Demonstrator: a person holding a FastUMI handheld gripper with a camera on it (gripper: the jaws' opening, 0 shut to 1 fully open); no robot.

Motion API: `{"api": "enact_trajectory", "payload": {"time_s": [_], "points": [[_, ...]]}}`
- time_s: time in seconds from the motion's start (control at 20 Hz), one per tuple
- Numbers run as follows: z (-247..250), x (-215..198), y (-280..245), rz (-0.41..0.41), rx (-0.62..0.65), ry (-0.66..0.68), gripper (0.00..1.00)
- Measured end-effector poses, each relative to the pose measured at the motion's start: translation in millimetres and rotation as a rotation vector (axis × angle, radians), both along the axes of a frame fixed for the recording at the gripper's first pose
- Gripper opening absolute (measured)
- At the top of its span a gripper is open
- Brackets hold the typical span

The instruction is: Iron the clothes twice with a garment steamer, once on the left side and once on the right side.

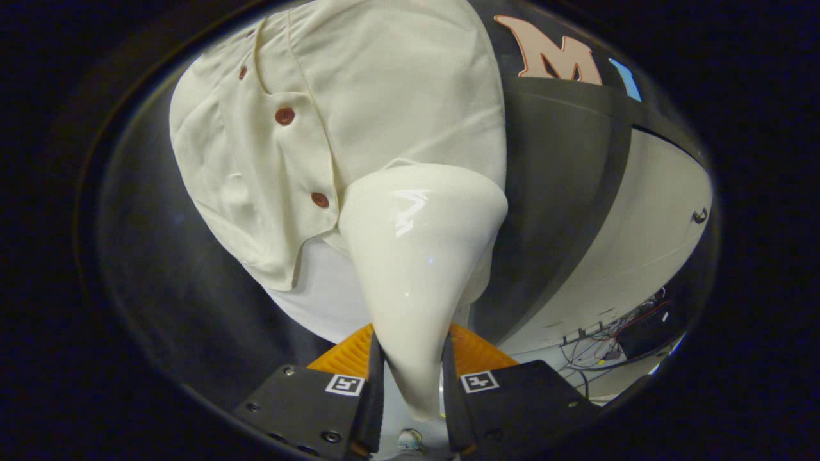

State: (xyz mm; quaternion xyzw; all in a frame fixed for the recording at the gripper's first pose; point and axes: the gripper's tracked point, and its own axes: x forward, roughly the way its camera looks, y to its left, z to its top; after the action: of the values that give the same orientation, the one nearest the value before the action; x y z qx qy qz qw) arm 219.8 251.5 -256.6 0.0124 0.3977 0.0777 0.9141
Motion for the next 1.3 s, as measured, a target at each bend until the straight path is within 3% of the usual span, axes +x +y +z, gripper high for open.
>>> {"api": "enact_trajectory", "payload": {"time_s": [0.4, 0.9, 1.3], "points": [[10, 1, 1, -0.061, -0.005, -0.053, 0.4], [57, -57, 24, -0.086, 0.003, -0.127, 0.4], [94, -98, 56, -0.034, 0.025, -0.196, 0.4]]}}
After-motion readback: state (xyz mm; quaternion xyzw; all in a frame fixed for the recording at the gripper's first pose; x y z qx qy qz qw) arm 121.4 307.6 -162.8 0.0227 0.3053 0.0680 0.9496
